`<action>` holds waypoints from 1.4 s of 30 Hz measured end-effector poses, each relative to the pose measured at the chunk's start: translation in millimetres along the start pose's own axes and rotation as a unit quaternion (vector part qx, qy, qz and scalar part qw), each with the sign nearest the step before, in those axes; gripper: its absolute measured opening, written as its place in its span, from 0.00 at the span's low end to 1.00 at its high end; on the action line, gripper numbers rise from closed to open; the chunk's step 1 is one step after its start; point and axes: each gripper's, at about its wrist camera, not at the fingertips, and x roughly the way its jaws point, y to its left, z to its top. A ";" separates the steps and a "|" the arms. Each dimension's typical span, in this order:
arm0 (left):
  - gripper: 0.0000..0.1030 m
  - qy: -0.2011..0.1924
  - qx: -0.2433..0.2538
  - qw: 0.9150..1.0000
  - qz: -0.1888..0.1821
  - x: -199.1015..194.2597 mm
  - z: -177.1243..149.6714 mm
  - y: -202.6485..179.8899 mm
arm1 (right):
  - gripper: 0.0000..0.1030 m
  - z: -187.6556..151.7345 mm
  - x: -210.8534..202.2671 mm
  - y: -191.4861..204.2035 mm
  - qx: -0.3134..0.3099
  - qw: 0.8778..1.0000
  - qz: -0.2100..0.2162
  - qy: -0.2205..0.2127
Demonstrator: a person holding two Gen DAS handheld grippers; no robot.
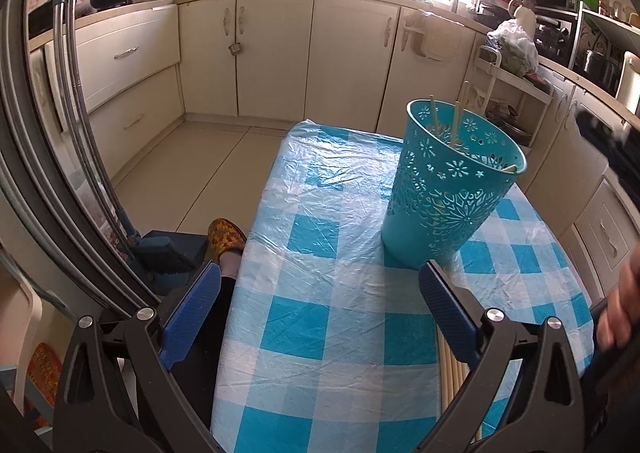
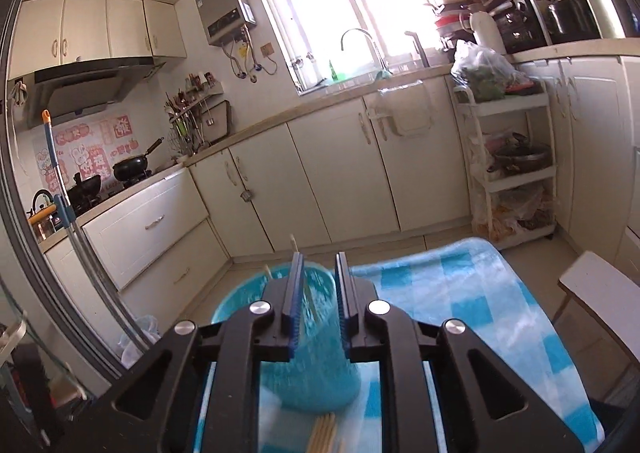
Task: Organize utensils
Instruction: 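Move the right tool back down toward a stick in the pile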
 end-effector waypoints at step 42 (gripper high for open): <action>0.93 0.041 0.031 0.999 -0.009 2.6 -25.2 -16.2 | 0.12 -147.3 52.0 0.4 -0.121 0.956 -0.081 0.254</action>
